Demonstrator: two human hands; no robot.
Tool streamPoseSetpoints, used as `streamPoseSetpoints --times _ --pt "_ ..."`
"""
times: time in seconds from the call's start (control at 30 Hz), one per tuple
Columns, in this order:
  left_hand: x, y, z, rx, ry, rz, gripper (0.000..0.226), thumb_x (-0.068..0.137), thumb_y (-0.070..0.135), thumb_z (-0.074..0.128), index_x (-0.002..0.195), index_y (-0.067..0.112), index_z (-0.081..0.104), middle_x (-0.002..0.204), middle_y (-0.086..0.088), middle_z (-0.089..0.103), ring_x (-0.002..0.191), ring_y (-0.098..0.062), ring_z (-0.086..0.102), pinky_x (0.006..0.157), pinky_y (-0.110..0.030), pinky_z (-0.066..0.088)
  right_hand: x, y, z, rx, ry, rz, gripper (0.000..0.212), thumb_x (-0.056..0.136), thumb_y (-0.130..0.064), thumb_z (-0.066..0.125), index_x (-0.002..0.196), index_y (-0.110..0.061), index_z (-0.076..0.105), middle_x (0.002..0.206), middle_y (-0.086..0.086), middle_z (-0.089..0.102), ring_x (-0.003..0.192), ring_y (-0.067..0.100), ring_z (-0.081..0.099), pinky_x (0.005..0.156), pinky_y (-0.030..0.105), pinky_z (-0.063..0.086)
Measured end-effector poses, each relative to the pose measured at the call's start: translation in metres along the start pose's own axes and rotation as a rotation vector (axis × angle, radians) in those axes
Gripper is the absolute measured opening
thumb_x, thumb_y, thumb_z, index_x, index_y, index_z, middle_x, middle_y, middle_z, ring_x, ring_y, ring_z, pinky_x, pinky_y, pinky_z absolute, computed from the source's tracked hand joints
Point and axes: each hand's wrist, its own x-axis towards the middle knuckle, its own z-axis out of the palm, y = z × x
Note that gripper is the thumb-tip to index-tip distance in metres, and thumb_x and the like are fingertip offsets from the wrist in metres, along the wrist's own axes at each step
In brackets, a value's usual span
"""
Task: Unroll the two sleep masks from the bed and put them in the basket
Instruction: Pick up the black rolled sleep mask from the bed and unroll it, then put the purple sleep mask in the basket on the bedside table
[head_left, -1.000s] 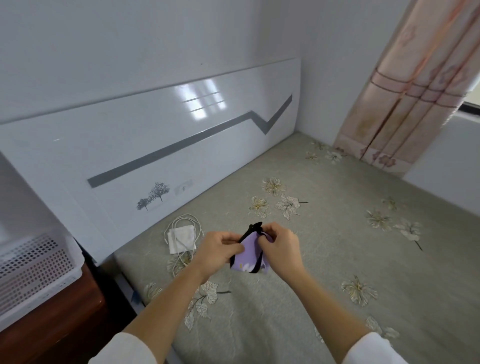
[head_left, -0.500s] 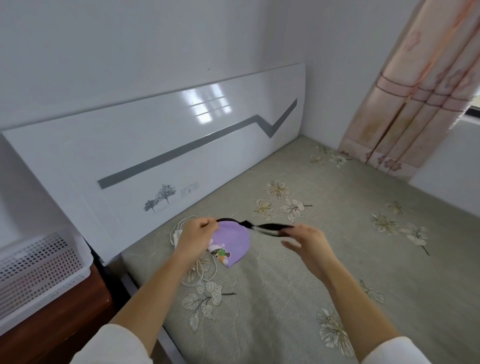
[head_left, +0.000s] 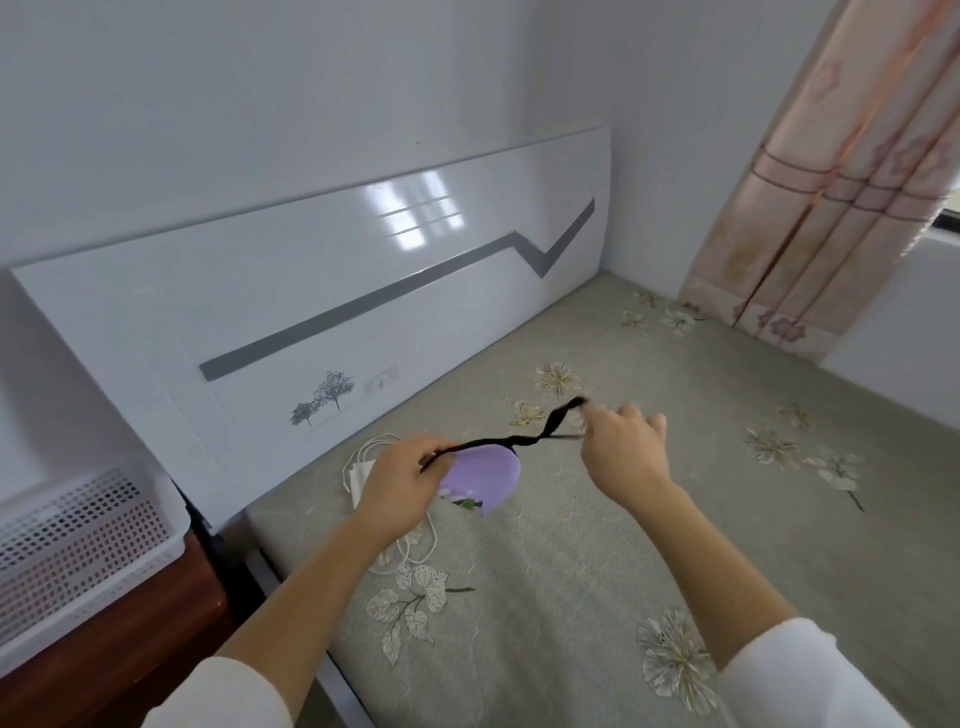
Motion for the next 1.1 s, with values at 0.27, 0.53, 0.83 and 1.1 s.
streamPoseSetpoints --times 0.27,0.53,0.83,1.1 --pt "0.002 0.012 -0.003 -0.220 -0.029 -0.073 0.021 0.091 0.010 0.057 0.092 0.029 0.068 0.078 0.011 0.066 0.063 0.007 0.060 0.060 -0.003 0.043 -0.017 -0.001 0.004 0.700 -0.530 -0.056 0.039 0.067 -0.044 0.080 0.091 -0.015 0.071 0.055 -0.010 0.058 0.044 -0.003 0.047 0.057 0.018 0.033" --pt "-0.003 0.019 0.009 -0.646 0.267 -0.296 0.015 0.092 0.024 0.057 0.099 0.017 0.068 0.090 0.001 0.070 0.084 -0.014 0.065 0.075 -0.022 0.052 -0.029 -0.023 0.040 1.667 -0.468 0.514 0.015 0.080 -0.024 0.070 0.093 -0.018 0.066 0.100 -0.002 0.064 0.098 0.016 0.050 0.076 0.032 0.034" --pt "-0.040 -0.002 0.055 -0.222 0.095 -0.181 0.026 0.082 0.024 0.070 0.108 0.019 0.072 0.107 -0.009 0.059 0.097 -0.009 0.052 0.084 -0.019 0.040 -0.047 -0.064 0.044 1.899 -0.600 0.687 0.015 0.080 -0.030 0.068 0.089 -0.019 0.064 0.092 -0.007 0.059 0.086 0.011 0.048 0.081 0.033 0.035" --pt "-0.055 -0.014 0.046 -0.190 0.112 -0.181 0.037 0.070 0.055 0.063 0.098 0.034 0.072 0.107 -0.003 0.059 0.112 -0.026 0.052 0.099 -0.043 0.045 -0.062 -0.081 0.048 1.874 -0.676 0.619 0.016 0.081 -0.031 0.066 0.092 -0.019 0.065 0.093 -0.007 0.064 0.091 0.009 0.052 0.077 0.031 0.037"
